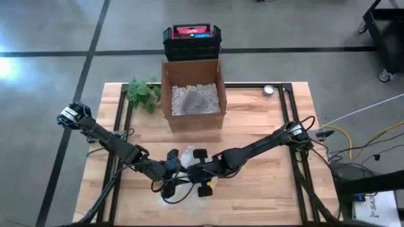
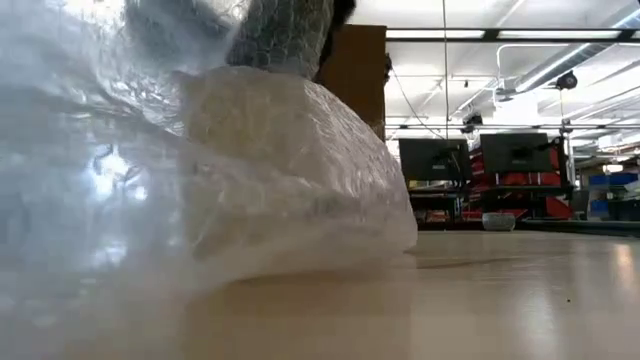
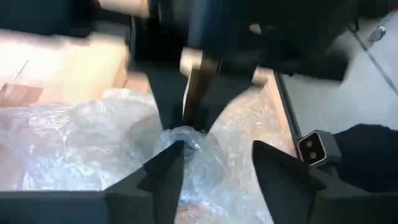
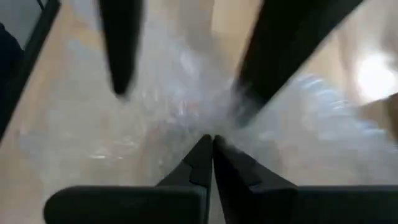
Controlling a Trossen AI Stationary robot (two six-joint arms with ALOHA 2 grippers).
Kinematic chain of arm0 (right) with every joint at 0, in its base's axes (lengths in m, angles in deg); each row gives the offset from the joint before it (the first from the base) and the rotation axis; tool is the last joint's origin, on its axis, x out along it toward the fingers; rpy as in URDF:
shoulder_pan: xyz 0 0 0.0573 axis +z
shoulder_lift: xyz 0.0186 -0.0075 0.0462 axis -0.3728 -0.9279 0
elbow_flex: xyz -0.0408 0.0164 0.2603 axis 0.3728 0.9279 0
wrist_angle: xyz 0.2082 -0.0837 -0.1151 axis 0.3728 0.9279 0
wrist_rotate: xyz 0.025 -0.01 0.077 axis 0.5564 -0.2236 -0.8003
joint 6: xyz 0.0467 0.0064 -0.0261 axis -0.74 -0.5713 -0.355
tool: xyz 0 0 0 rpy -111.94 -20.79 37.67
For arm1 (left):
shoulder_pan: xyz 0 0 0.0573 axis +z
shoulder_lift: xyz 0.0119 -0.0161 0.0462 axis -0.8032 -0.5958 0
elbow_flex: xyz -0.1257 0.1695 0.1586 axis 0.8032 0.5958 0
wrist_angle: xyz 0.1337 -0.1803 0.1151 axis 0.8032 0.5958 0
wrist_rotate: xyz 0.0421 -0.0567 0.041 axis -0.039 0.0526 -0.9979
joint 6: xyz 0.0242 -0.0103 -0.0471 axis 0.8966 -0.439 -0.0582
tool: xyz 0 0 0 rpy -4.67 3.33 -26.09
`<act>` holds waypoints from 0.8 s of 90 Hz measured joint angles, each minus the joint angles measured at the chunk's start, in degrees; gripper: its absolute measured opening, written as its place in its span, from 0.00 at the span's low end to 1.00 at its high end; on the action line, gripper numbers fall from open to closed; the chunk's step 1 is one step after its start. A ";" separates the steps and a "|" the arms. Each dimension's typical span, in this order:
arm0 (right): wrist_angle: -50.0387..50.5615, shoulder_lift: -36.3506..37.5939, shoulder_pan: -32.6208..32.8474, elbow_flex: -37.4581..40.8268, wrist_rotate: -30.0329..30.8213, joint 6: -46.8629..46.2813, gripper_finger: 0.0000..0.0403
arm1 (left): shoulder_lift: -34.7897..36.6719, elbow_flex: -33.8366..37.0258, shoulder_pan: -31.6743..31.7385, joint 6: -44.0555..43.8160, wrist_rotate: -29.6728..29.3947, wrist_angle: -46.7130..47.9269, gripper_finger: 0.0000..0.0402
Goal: Wrap mug
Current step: Wrap the yellow mug using the bubble wrap
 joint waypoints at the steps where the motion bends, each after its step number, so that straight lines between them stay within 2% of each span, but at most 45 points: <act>1: 0.63 0.09 0.00 -0.26 0.01 0.13 0.00 | -0.11 0.00 0.01 0.01 0.00 -0.01 0.33; 14: 8.38 0.81 0.14 -4.14 0.01 0.65 0.00 | -1.22 0.02 0.04 0.06 -1.08 -0.81 0.07; 18: 11.79 0.93 0.24 -5.91 0.03 0.73 0.00 | -1.39 0.02 0.04 0.20 -1.14 -1.33 0.03; 26: 20.48 0.93 0.24 -9.51 0.07 3.00 0.00 | -2.03 0.02 0.04 0.33 -1.12 -2.56 0.04; 31: 21.69 0.93 0.04 -10.31 0.86 4.06 0.00 | -2.64 0.02 0.04 1.16 -0.86 -4.08 0.04; 41: 17.75 0.91 -0.64 -10.27 1.98 4.44 0.00 | -4.64 0.02 0.12 2.67 1.98 -7.28 0.01; 49: 10.07 0.90 -0.76 -7.80 2.16 5.15 0.00 | -5.96 0.08 0.12 3.01 2.23 -7.99 0.01; 63: 4.94 -0.27 -0.55 -1.35 -3.09 2.75 0.00 | -6.21 0.09 0.17 3.01 1.78 -8.27 0.01; 72: 2.31 -1.05 -0.37 1.95 -3.39 1.06 0.00 | -6.08 0.14 0.20 2.95 1.46 -8.21 0.01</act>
